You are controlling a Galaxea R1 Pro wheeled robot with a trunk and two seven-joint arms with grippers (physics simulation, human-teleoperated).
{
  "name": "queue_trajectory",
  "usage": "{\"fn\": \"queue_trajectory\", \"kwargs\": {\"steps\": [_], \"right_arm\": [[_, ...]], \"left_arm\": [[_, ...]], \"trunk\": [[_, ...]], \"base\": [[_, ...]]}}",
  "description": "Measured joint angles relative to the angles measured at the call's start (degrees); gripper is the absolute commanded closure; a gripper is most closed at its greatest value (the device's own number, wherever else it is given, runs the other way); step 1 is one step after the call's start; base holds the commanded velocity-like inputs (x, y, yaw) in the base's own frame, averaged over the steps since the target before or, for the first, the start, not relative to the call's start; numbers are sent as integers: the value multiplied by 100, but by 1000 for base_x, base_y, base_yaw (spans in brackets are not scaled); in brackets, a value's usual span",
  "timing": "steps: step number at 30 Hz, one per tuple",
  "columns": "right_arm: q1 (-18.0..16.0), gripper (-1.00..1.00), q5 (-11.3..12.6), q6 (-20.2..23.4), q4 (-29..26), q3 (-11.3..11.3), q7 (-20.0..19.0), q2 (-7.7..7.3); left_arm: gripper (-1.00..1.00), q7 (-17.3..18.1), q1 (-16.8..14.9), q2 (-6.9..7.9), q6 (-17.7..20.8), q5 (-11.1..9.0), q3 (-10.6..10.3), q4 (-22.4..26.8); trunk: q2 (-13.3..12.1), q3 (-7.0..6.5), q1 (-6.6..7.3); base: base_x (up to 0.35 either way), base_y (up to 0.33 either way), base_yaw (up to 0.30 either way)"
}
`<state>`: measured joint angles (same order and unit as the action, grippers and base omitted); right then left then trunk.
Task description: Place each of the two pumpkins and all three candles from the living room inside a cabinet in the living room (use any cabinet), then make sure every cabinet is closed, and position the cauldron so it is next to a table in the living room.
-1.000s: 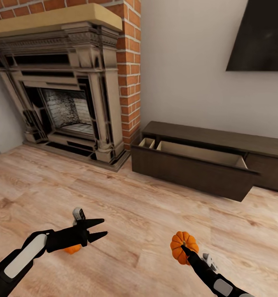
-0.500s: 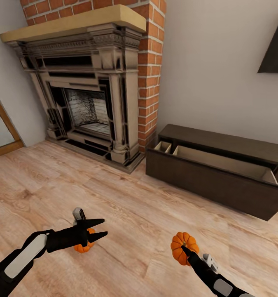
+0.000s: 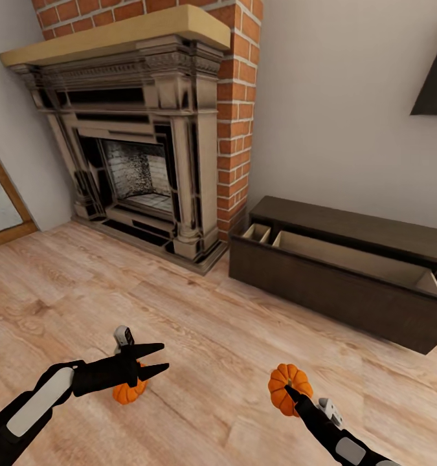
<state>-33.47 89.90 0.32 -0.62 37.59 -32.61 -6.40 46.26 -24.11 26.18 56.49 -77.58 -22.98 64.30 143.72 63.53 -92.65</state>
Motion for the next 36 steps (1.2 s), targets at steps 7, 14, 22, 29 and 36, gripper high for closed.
{"fn": "queue_trajectory", "kwargs": {"steps": [7,14,22,29,36], "right_arm": [[-1,100,-6,0,2,11,1,1],[-1,100,-12,0,3,19,1,6],[0,100,-14,0,6,25,1,8],[1,100,-4,-2,-8,8,-7,0],[1,100,-5,-5,-21,16,-25,0]], "left_arm": [[-100,-1,2,-2,0,2,2,0],[-100,-1,2,-2,0,4,2,0],[-100,-1,2,-8,0,4,2,0],[-100,0,0,-12,-1,0,0,-115],[-100,0,-1,-12,0,6,0,-167]], "trunk": [[0,-3,-1],[0,-3,-1],[0,-3,-1],[0,-3,0],[0,-3,1]], "base": [[9,0,250],[0,0,287],[0,0,268],[29,11,36],[116,57,1]]}}
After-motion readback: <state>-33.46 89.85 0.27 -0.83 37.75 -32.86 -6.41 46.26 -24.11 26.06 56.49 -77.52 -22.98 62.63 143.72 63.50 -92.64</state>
